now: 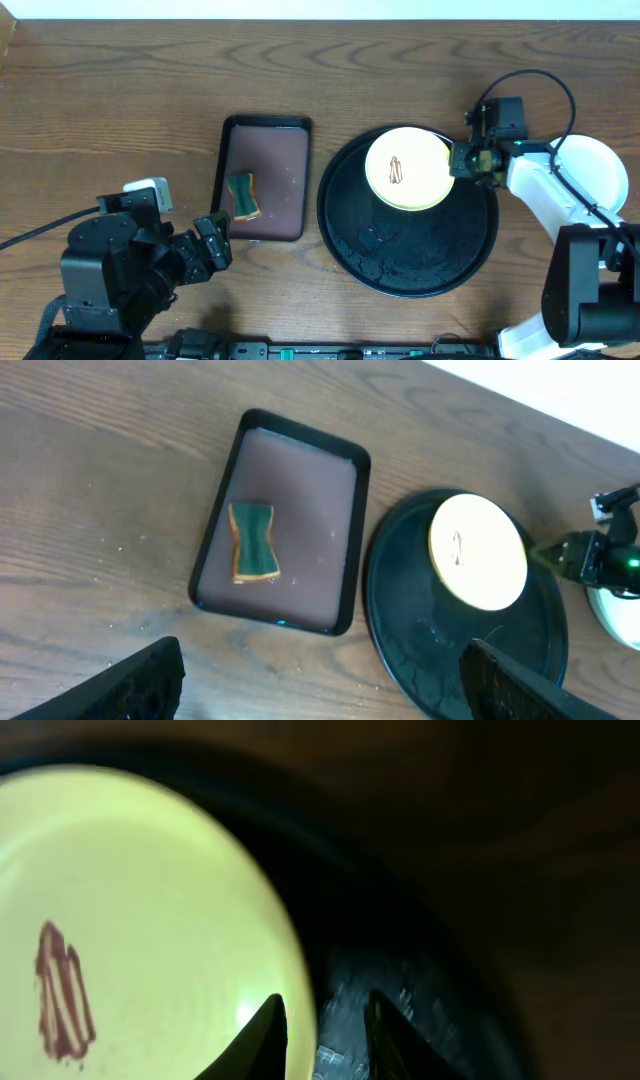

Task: Clean dirty plates on tray and stack at the side
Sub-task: 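Grip the rim of the yellow plate on the black tray with right gripper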

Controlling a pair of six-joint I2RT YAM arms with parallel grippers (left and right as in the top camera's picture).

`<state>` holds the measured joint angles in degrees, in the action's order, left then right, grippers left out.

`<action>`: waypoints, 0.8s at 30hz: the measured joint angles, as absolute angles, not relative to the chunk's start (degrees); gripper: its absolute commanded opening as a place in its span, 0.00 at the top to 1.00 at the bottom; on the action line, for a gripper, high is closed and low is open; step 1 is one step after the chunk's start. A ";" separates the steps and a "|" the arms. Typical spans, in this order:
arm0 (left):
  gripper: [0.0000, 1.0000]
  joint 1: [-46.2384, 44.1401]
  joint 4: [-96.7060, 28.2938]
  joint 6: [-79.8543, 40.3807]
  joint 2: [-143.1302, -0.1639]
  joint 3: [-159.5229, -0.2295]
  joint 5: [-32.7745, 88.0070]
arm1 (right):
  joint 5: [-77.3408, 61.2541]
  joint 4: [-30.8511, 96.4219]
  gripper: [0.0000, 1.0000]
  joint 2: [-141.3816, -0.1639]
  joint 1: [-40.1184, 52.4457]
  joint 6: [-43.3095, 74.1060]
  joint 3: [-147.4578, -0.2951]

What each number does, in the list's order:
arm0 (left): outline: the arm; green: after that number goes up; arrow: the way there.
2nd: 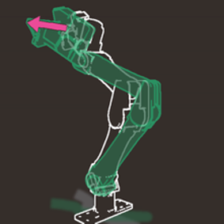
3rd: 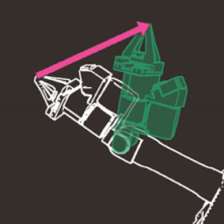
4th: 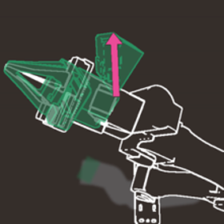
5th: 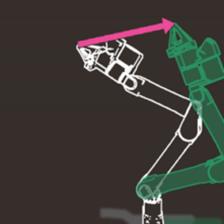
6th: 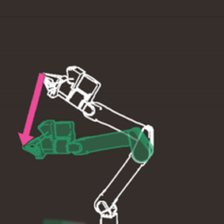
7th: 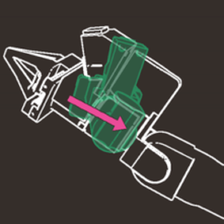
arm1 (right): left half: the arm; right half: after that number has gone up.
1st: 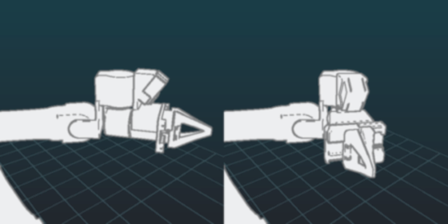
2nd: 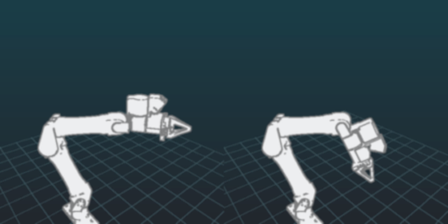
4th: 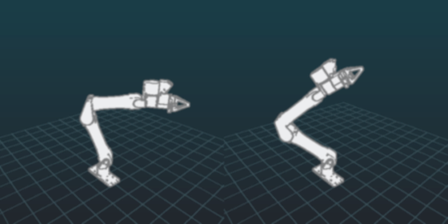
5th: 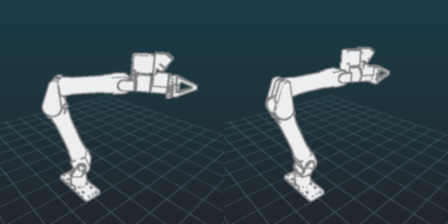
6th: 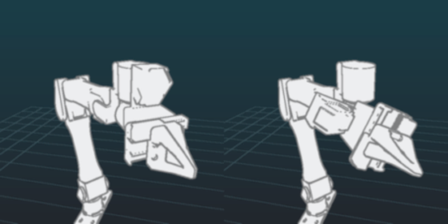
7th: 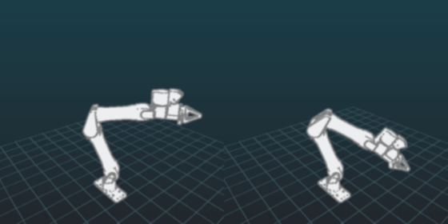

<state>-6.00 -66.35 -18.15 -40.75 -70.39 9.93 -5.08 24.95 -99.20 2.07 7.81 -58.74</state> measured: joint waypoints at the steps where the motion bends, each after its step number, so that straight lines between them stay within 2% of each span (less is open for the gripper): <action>1: 0.11 -6.00 -65.32 -18.15 -40.75 -70.39 9.91 | -5.80 23.70 0.75 -99.37 1.74 6.50 -58.74; 4: 0.11 -6.00 -63.59 -18.15 -40.75 -70.39 9.93 | -7.33 20.86 0.80 -101.16 1.32 3.46 -58.74; 5: 0.11 -6.00 -63.42 -18.15 -40.75 -70.39 9.96 | -7.77 19.86 0.83 -102.43 1.28 2.72 -58.74; 6: 0.11 -6.00 -63.31 -18.15 -40.75 -70.39 9.93 | -8.08 19.09 0.91 -103.63 1.28 2.11 -58.74; 9: 0.11 -6.00 -63.20 -18.15 -40.75 -70.39 9.96 | -9.28 18.61 0.99 -105.89 1.30 1.37 -58.74; 17: 0.11 -6.00 -63.44 -18.15 -40.75 -70.39 10.15 | -14.57 23.70 0.99 -104.86 1.19 4.23 -58.76; 24: 0.11 -6.00 -65.69 -18.41 -46.35 -70.39 10.41 | -15.75 33.17 0.99 -96.14 2.66 6.83 -58.65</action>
<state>-6.00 -65.69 -18.41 -46.35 -70.39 10.41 -15.75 33.17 -96.14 2.66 6.83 -58.65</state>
